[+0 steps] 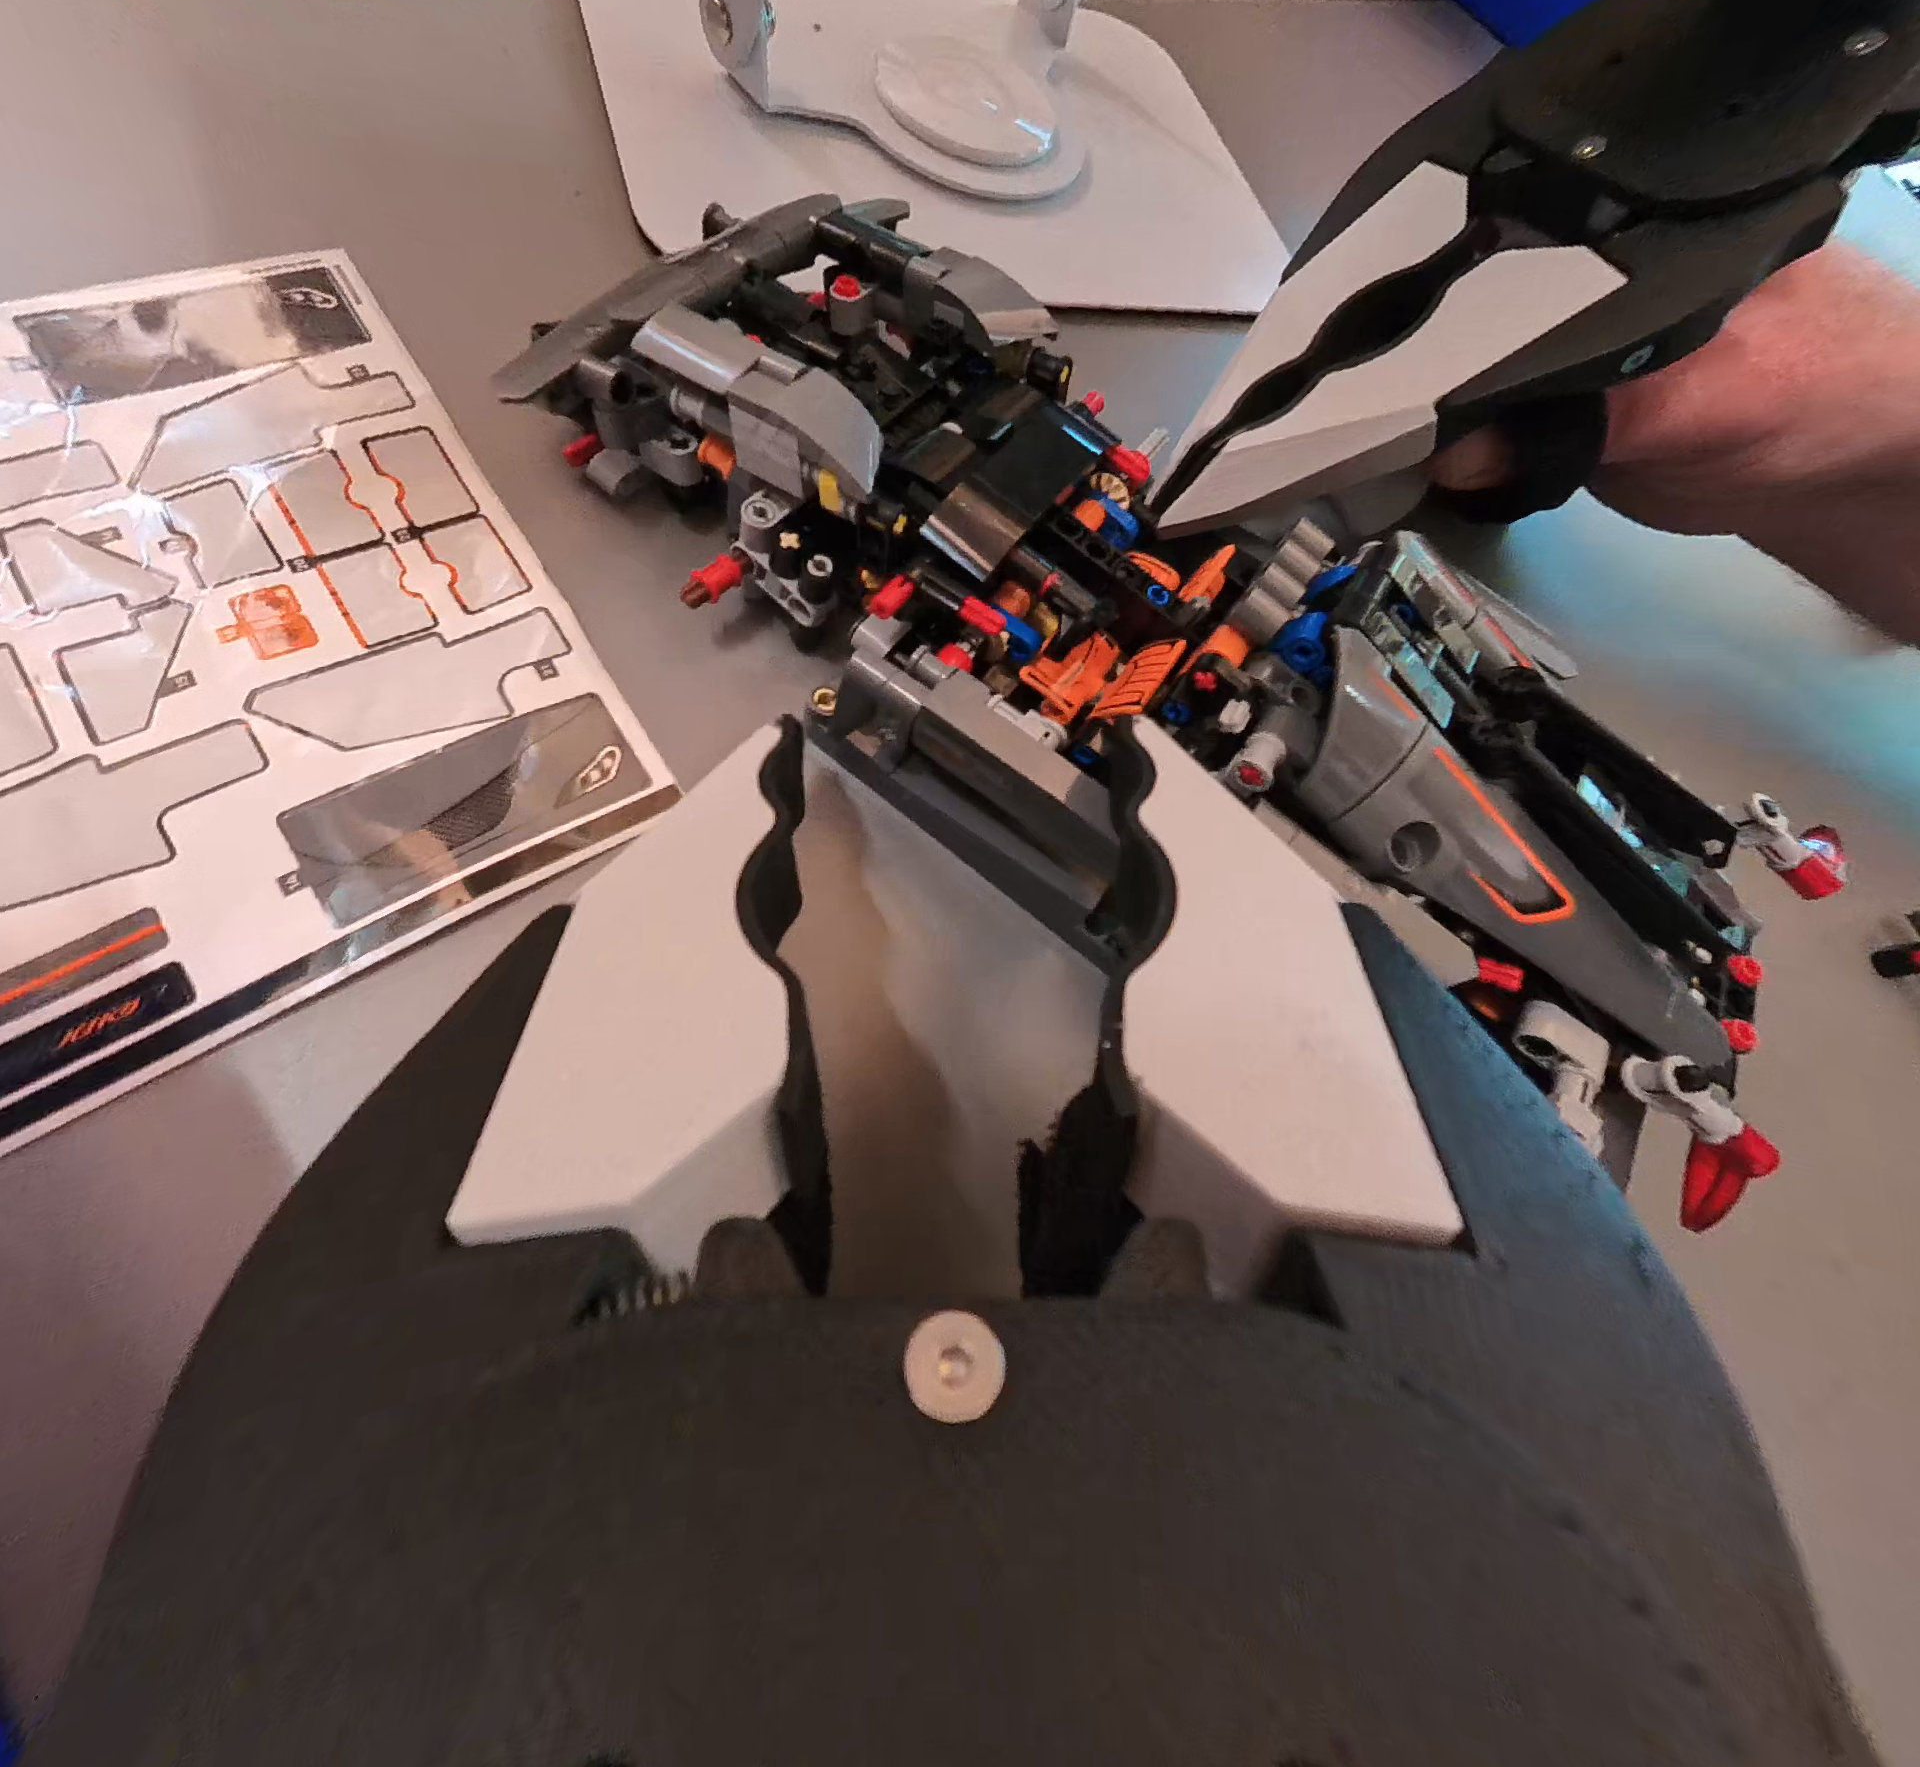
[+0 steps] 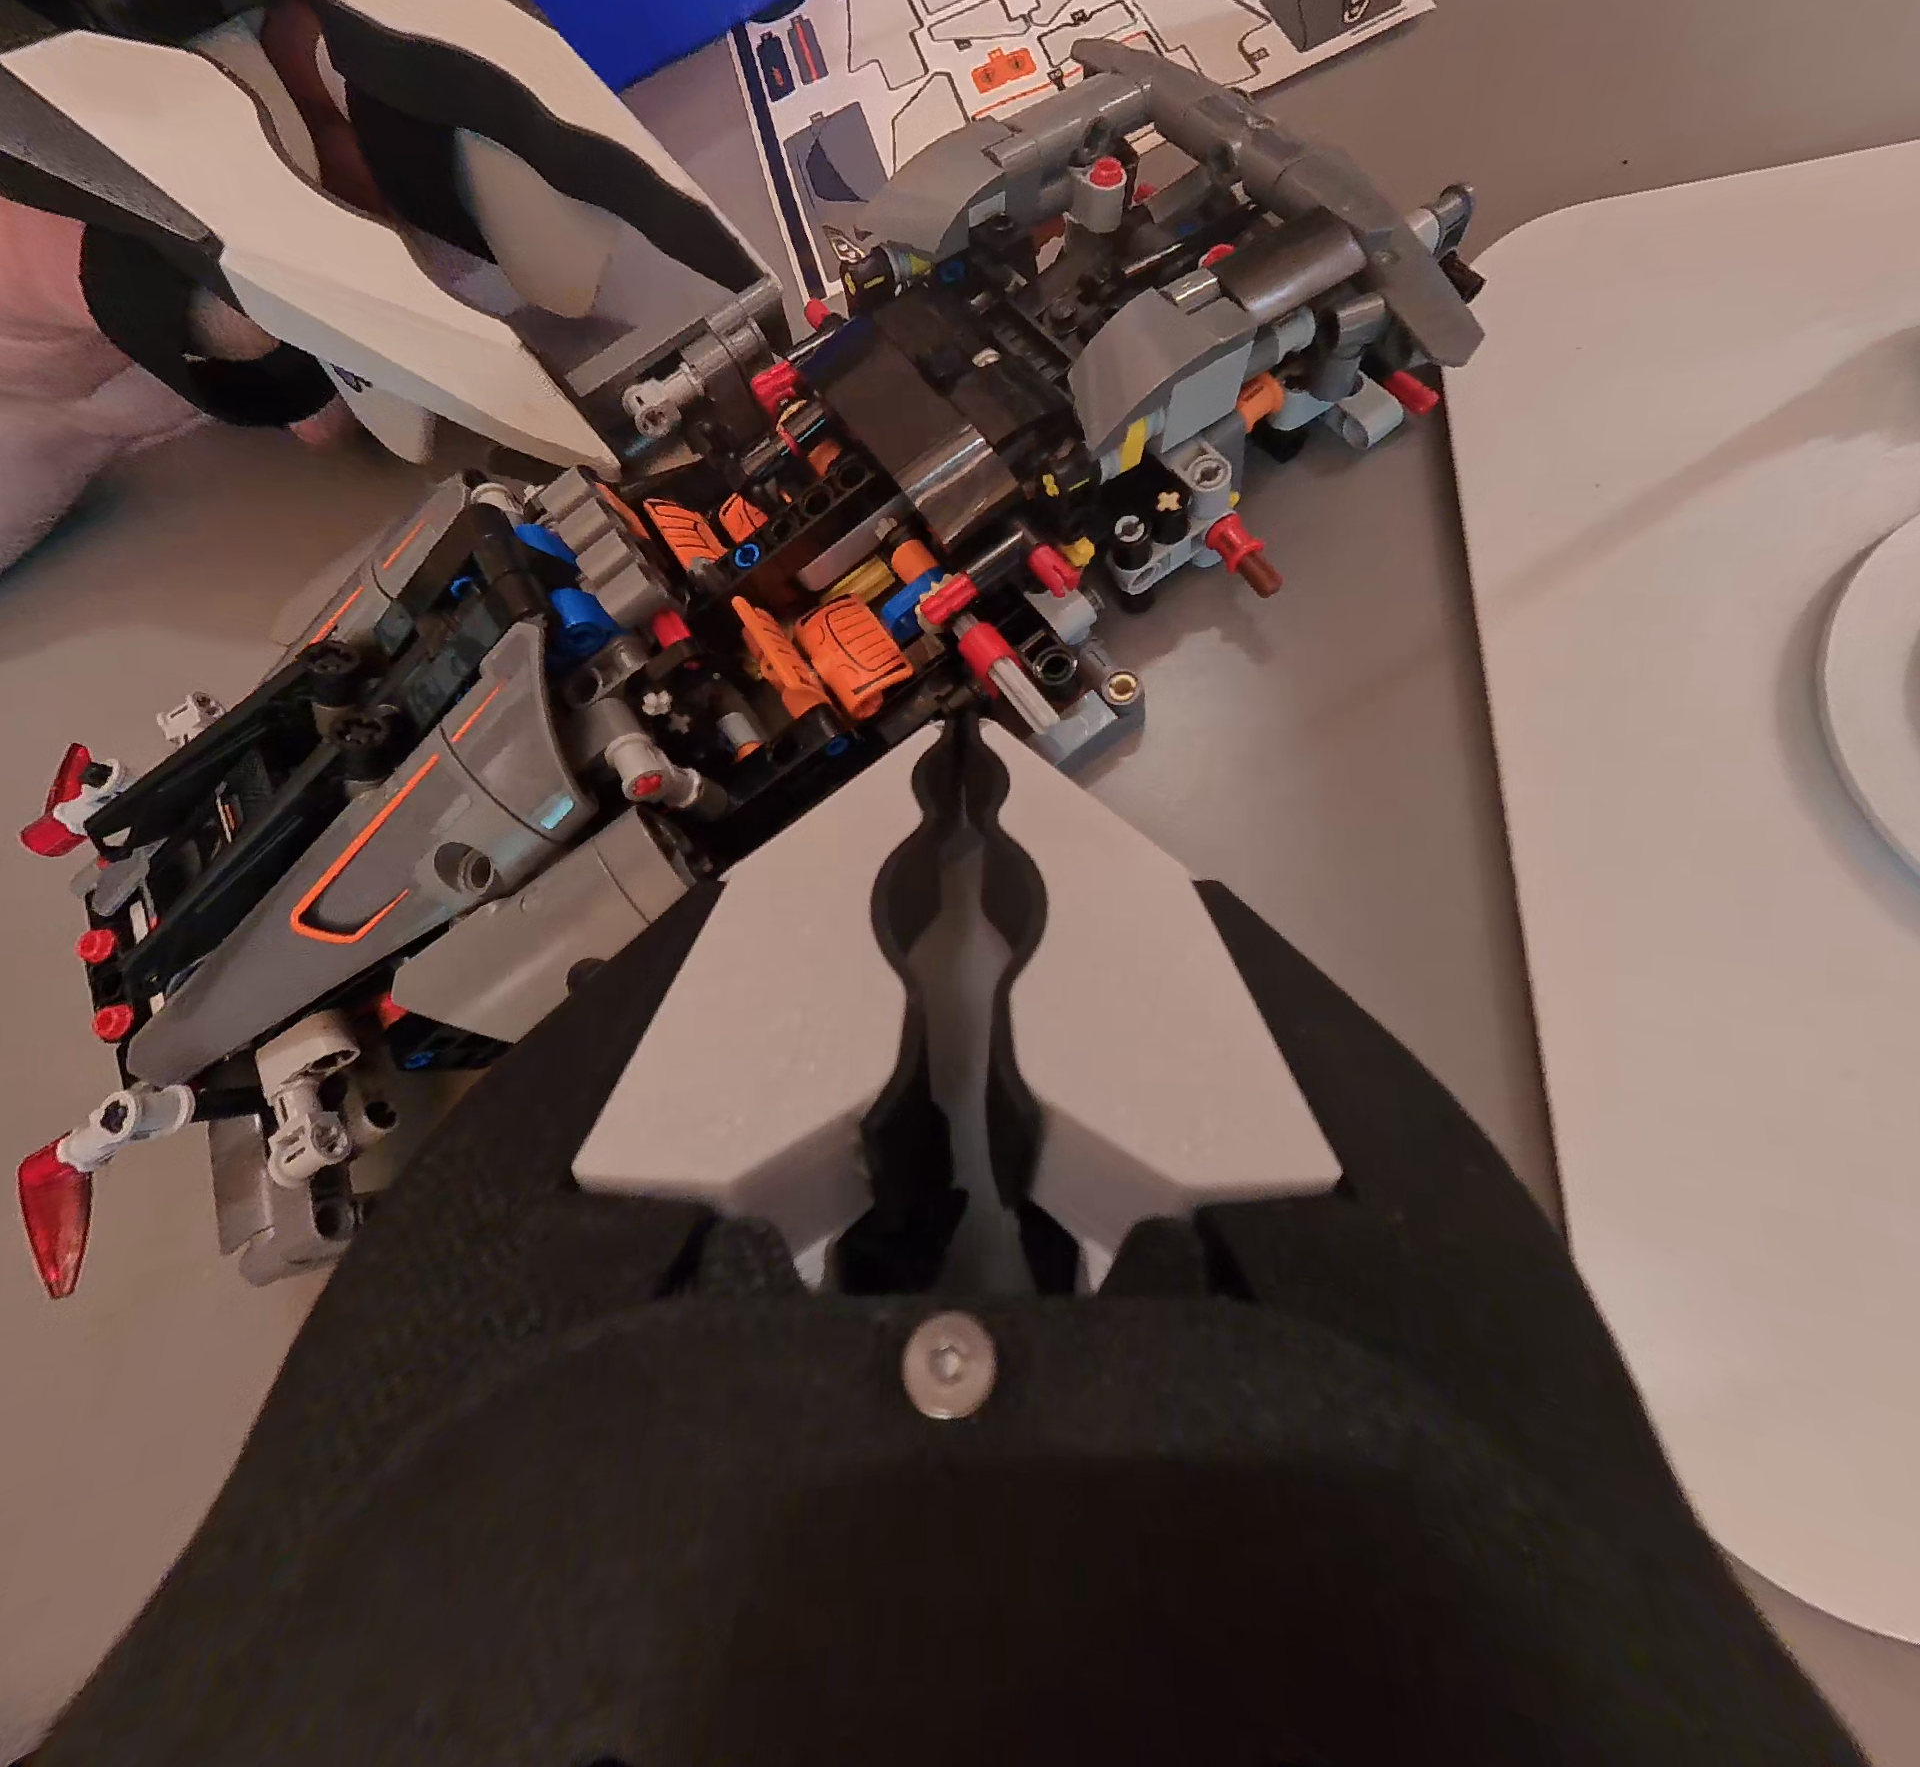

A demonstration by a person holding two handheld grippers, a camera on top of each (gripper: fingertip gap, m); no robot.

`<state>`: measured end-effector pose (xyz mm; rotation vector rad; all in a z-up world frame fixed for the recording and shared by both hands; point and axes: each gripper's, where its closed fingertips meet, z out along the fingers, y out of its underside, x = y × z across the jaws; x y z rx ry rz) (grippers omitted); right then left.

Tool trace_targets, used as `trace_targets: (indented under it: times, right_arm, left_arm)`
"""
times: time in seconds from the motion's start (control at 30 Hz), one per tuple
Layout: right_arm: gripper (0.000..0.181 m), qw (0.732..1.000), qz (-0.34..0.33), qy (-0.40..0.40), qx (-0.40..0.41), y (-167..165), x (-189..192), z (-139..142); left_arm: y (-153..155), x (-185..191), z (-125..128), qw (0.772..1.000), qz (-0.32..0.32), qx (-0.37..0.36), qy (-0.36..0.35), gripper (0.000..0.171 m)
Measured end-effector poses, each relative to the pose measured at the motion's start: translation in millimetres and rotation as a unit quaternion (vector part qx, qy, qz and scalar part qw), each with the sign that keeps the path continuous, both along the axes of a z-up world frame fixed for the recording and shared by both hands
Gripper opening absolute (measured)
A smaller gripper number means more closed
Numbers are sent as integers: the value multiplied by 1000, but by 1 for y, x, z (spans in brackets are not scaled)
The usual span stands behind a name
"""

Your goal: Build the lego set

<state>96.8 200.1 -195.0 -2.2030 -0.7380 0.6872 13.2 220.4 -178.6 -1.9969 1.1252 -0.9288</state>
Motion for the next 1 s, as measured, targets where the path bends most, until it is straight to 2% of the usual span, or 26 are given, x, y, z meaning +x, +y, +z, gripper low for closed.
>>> trace_targets:
  times: [0.4, 0.93, 1.0]
  right_arm:
    - [0, 1000, 0, 5, -6, 0, 0, 0]
    - [0, 1000, 0, 7, -8, 0, 0, 0]
    - [0, 1000, 0, 6, -8, 0, 0, 0]
  left_arm:
    - [-4, 3, 0, 999, -12, -31, -15, 54]
    - [-5, 8, -2, 1000, -7, -13, 1, 54]
    - [-7, 9, -3, 1000, -13, -23, 0, 49]
